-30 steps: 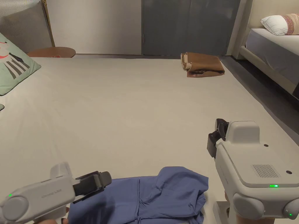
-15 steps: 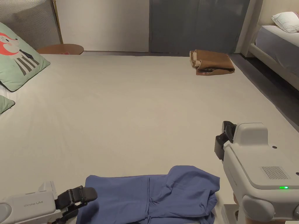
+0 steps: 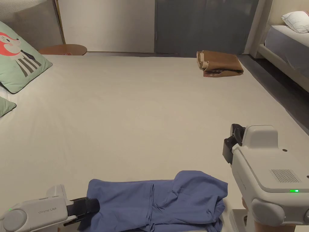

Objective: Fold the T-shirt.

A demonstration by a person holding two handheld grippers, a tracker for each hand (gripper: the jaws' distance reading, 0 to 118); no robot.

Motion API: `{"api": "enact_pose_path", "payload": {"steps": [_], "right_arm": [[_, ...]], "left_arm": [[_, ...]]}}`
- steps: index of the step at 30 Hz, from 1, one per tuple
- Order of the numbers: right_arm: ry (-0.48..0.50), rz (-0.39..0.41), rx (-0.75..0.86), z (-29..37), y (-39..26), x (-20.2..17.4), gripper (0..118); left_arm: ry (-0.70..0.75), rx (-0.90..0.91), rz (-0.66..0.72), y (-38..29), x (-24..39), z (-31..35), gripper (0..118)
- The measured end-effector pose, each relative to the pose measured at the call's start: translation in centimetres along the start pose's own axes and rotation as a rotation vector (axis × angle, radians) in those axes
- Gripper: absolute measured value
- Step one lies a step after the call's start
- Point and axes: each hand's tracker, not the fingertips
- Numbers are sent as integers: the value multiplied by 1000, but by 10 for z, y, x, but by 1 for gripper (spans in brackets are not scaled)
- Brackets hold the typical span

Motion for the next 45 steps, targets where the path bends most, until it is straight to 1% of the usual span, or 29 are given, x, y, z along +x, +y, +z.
{"api": "enact_pose_path", "payload": {"steps": [2, 5, 8, 9, 11, 12, 14, 15, 16, 19, 21, 23, 26, 30, 34, 37, 40, 41, 42, 43, 44, 45], "right_arm": [[3, -2, 4, 0, 2, 0, 0], [13, -10, 9, -1, 3, -1, 0], [25, -14, 14, -2, 2, -4, 0], [30, -17, 16, -1, 2, -5, 0], [36, -21, 16, 0, 1, -8, 0], [39, -22, 16, 0, 1, -9, 0], [47, -24, 15, 1, 1, -11, 0], [48, -25, 15, 1, 1, -12, 0], [50, -26, 14, 2, 1, -12, 0], [51, -24, 13, 4, 1, -11, 0], [49, -27, 11, 4, 2, -7, 0], [40, -29, 15, 6, 2, -3, 0], [28, -29, 14, 7, 2, 4, 0], [12, -27, 13, 10, 2, 13, 0], [-7, -29, 13, 12, 0, 21, 0], [-19, -27, 9, 14, 0, 26, 0], [-29, -26, 7, 17, 0, 29, 0], [-32, -28, 7, 17, 0, 32, 0], [-34, -29, 5, 16, -1, 33, 0], [-36, -30, 4, 16, -1, 34, 0], [-40, -31, 2, 16, -1, 35, 0], [-41, -32, 1, 15, -2, 36, 0]], "left_arm": [[-7, 7, -21, 2, 1, 13, 8], [91, 53, -58, 9, 0, 40, 8], [172, 71, -76, 17, -14, 65, 8], [215, 62, -103, 20, -13, 72, 8], [297, 67, -165, 20, -1, 80, 8], [336, 60, -217, 22, 12, 84, 8], [376, 53, -249, 21, 35, 83, 8], [365, 65, -281, 18, 49, 81, 8], [365, 61, -279, 23, 53, 77, 8], [391, 34, -366, 20, 97, 62, 8], [358, 25, -435, 12, 129, 49, 8], [322, -3, -468, 5, 154, 35, 8], [271, -32, -516, -5, 175, 8, 8], [241, -91, -580, -24, 204, -26, 8], [217, -139, -577, -43, 223, -60, 8], [196, -165, -581, -53, 233, -74, 8], [216, -173, -591, -61, 235, -90, 18], [216, -173, -587, -61, 234, -92, 18], [204, -179, -580, -60, 234, -91, 34], [156, -187, -567, -60, 234, -88, 53], [111, -186, -553, -60, 234, -83, 79], [91, -175, -545, -60, 235, -80, 96]]}}
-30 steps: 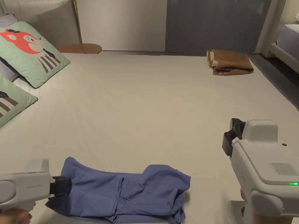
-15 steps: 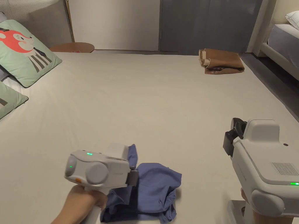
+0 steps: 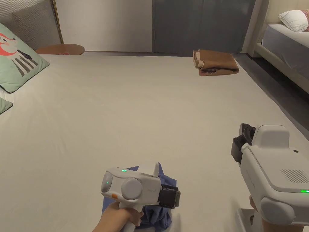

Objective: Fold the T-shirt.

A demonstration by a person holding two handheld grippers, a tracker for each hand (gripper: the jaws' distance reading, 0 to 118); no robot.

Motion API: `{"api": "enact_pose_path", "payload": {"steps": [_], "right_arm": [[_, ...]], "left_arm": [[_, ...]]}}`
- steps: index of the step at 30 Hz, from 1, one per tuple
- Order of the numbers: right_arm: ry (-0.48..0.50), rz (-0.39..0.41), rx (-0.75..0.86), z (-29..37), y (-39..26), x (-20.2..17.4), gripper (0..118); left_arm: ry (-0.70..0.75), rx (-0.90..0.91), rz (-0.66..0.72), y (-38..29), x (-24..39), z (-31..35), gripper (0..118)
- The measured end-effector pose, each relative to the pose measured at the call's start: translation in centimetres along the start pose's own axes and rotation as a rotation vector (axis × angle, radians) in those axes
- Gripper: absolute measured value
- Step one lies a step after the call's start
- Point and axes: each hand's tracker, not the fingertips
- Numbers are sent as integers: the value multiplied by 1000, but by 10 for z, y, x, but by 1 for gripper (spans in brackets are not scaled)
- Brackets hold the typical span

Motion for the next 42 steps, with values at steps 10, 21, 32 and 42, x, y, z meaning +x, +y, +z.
{"api": "enact_pose_path", "payload": {"steps": [10, 21, 32, 42], "right_arm": [[25, -2, 1, -2, 1, -10, 0], [52, 1, 0, 2, 2, -21, 0], [16, 3, -20, 2, -3, 1, 0], [-27, 1, -29, 2, -6, 21, 0]], "left_arm": [[284, 528, -57, -8, -19, 75, 107], [464, 424, -54, -39, -51, 35, 0], [321, 319, -75, -47, -14, -35, 0], [233, 247, -117, -56, 38, -59, 0]]}}
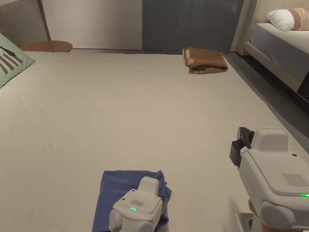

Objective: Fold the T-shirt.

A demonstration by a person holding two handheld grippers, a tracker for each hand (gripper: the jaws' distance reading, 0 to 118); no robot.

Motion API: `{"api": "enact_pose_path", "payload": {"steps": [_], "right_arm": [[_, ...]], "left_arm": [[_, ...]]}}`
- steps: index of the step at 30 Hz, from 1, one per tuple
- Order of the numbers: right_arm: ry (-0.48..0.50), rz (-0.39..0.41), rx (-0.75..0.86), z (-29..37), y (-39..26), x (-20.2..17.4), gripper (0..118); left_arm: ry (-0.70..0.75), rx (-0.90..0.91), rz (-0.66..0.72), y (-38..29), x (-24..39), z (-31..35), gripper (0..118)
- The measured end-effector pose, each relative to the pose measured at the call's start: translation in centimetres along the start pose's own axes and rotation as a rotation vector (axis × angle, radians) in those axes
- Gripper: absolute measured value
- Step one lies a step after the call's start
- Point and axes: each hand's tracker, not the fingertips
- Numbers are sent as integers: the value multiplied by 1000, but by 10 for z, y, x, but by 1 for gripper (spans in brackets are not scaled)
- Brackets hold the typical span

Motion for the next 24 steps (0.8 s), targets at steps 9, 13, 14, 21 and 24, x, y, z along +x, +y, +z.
{"api": "enact_pose_path", "payload": {"steps": [9, 13, 14, 21, 24], "right_arm": [[12, 2, 1, 4, 3, -5, 0], [23, 1, 15, 7, 7, -9, 0], [28, 1, 22, 8, 8, -10, 0], [69, -21, 67, 12, 16, -27, 0], [81, -21, 91, 21, 27, -38, 0]], "left_arm": [[-81, 35, 43, 9, 4, 12, 0], [-77, 159, 35, 31, -9, 41, 0], [-68, 199, 30, 38, -15, 51, 0], [48, 398, 14, 83, -63, 110, 0], [126, 453, -6, 96, -84, 129, 0]]}}
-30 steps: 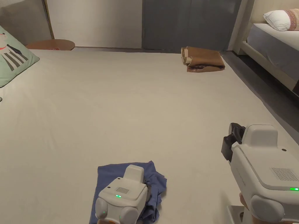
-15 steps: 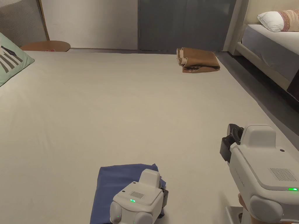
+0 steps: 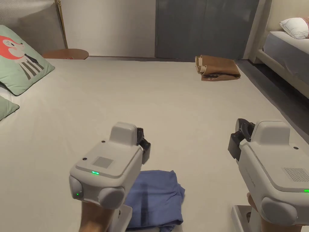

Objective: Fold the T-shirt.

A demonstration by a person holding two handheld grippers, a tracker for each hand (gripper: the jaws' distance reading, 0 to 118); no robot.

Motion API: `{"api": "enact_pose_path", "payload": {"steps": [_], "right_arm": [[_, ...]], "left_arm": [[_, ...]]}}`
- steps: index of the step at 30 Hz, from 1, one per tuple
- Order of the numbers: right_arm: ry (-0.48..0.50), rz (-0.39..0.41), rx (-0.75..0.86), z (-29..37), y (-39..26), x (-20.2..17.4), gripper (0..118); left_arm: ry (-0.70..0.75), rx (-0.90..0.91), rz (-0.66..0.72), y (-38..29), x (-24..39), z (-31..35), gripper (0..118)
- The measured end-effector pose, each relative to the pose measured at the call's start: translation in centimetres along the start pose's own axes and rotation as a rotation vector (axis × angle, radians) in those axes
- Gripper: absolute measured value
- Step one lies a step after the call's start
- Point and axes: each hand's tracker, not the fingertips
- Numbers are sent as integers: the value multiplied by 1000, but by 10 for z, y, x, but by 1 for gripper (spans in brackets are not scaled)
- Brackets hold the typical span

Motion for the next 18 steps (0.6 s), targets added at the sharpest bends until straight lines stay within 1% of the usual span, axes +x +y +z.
{"api": "enact_pose_path", "payload": {"steps": [2, 6, 8, 9, 11, 12, 14, 18], "right_arm": [[10, -4, 15, 0, 3, -6, 0], [27, 4, 37, 1, 8, -17, 0], [36, 6, 44, 2, 10, -21, 0], [39, 8, 46, 2, 11, -23, 0], [40, 14, 51, -2, 6, -24, 0], [44, 16, 51, -2, 6, -25, 0], [50, 17, 51, 0, 6, -27, 0], [57, 17, 51, -1, 6, -28, 0]], "left_arm": [[70, 51, -29, 12, -11, 10, 0], [136, 99, -29, 26, -36, 23, 0], [186, 100, -50, 29, -47, 26, 0], [191, 99, -38, 30, -52, 28, 0], [253, 117, -43, 29, -62, 30, 0], [253, 109, -36, 29, -67, 31, 0], [255, 111, 27, 30, -78, 36, 0], [285, 115, 24, 27, -87, 37, 0]]}}
